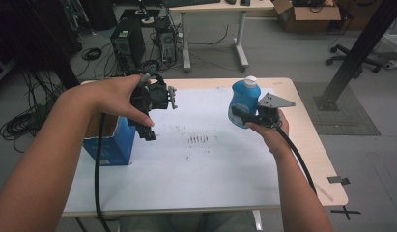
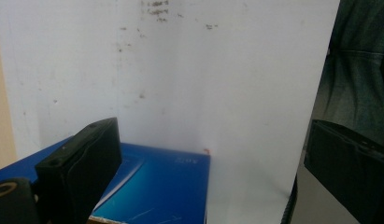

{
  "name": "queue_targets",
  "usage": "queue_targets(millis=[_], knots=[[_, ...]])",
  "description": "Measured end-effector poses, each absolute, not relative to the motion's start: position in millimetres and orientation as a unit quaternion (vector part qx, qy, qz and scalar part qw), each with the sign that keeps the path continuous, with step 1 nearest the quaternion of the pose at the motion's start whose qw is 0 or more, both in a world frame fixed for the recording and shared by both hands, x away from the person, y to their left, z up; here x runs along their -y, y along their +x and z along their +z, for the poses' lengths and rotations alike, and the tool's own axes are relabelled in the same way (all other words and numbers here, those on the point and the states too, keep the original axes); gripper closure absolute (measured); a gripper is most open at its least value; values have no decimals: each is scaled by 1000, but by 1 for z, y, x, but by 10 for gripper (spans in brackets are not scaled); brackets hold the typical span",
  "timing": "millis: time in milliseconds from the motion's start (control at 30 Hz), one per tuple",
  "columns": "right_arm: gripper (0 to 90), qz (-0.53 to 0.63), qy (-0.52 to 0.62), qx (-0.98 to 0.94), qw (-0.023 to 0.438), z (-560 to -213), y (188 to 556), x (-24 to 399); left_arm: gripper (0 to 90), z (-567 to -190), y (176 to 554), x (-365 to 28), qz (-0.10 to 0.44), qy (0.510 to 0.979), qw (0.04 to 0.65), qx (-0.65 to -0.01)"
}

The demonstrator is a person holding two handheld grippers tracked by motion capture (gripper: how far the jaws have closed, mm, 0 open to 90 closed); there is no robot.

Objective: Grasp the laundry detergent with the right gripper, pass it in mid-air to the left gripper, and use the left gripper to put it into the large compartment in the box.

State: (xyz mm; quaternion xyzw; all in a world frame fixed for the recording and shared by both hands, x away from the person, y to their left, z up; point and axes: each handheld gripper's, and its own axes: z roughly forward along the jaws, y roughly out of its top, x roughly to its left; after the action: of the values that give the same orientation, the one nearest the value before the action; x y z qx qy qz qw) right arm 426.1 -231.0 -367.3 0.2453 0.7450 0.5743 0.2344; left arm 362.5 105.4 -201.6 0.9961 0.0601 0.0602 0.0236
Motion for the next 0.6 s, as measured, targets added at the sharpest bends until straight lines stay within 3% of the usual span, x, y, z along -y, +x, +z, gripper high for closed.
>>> queue_targets(millis=[600], knots=[[459, 596, 152, -772, 163, -329, 424, 237, 46, -192, 364, -98, 59, 996, 28, -53]])
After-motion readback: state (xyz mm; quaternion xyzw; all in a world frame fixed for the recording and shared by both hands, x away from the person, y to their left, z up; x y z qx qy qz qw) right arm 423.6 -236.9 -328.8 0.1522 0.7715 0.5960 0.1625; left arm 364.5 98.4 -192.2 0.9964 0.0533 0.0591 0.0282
